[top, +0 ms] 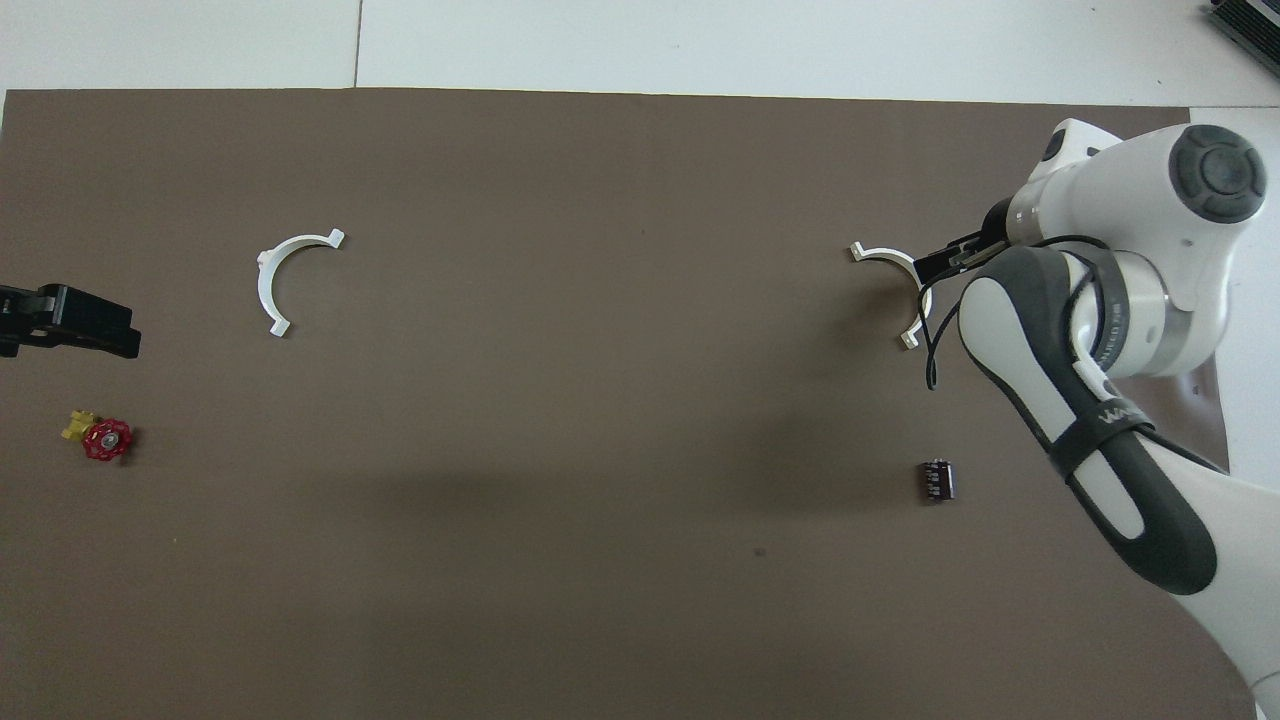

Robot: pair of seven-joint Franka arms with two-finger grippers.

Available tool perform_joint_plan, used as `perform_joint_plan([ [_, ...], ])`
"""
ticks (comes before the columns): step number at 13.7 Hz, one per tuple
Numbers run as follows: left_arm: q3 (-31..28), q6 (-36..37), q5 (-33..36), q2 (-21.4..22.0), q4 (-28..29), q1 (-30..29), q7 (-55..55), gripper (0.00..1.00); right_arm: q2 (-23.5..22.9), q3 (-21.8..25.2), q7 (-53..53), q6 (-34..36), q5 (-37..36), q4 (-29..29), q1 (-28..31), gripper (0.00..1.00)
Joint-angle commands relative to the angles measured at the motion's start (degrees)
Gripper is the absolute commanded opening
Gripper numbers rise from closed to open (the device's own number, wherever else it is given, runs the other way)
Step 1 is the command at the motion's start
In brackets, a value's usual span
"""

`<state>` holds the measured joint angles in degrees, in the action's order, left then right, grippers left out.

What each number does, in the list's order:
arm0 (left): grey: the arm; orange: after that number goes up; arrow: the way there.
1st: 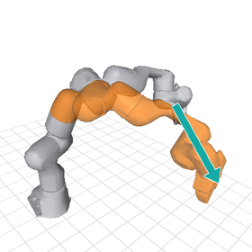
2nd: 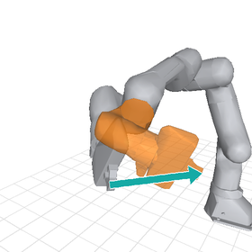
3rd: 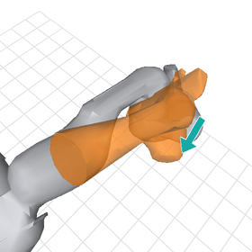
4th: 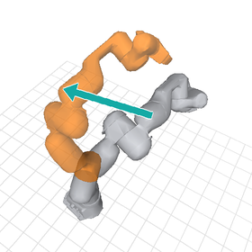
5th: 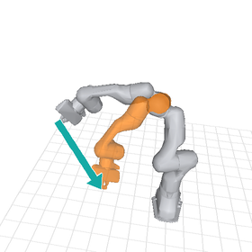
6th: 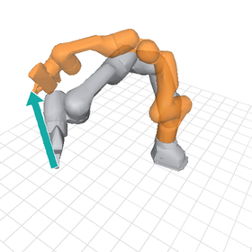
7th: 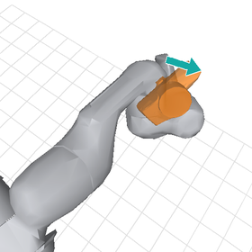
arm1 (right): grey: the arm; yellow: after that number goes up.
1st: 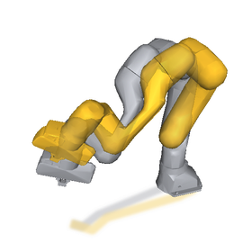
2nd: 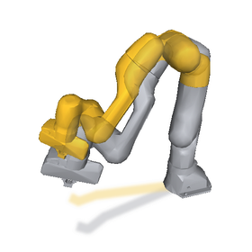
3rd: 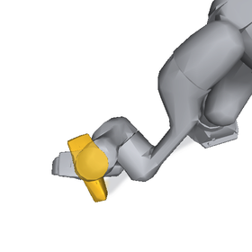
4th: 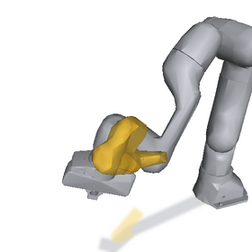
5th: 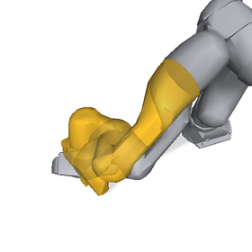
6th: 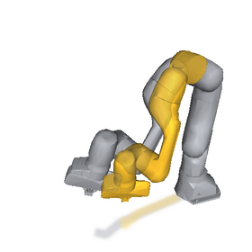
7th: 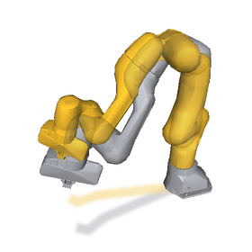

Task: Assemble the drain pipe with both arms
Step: 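Reach the right gripper to the white clamp half nearer it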

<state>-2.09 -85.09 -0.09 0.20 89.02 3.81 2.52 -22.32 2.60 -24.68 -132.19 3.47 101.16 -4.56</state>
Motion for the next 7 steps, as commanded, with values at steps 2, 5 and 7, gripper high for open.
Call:
perform_joint_plan([
  [2,0.16,0.28,-0.62,1.47,1.50,-0.47,0.20,1.00,-4.66,-0.14,-11.07,-6.41,3.90,0.96,0.52,0.98],
  [5,0.16,0.28,-0.62,1.47,1.50,-0.38,0.20,1.00,-4.92,-0.14,-11.62,-7.99,3.91,2.46,0.43,0.89],
  [7,0.16,0.28,-0.62,1.47,1.50,-0.38,0.20,1.00,-5.10,-0.14,-11.97,-10.18,3.91,4.03,0.08,0.71],
])
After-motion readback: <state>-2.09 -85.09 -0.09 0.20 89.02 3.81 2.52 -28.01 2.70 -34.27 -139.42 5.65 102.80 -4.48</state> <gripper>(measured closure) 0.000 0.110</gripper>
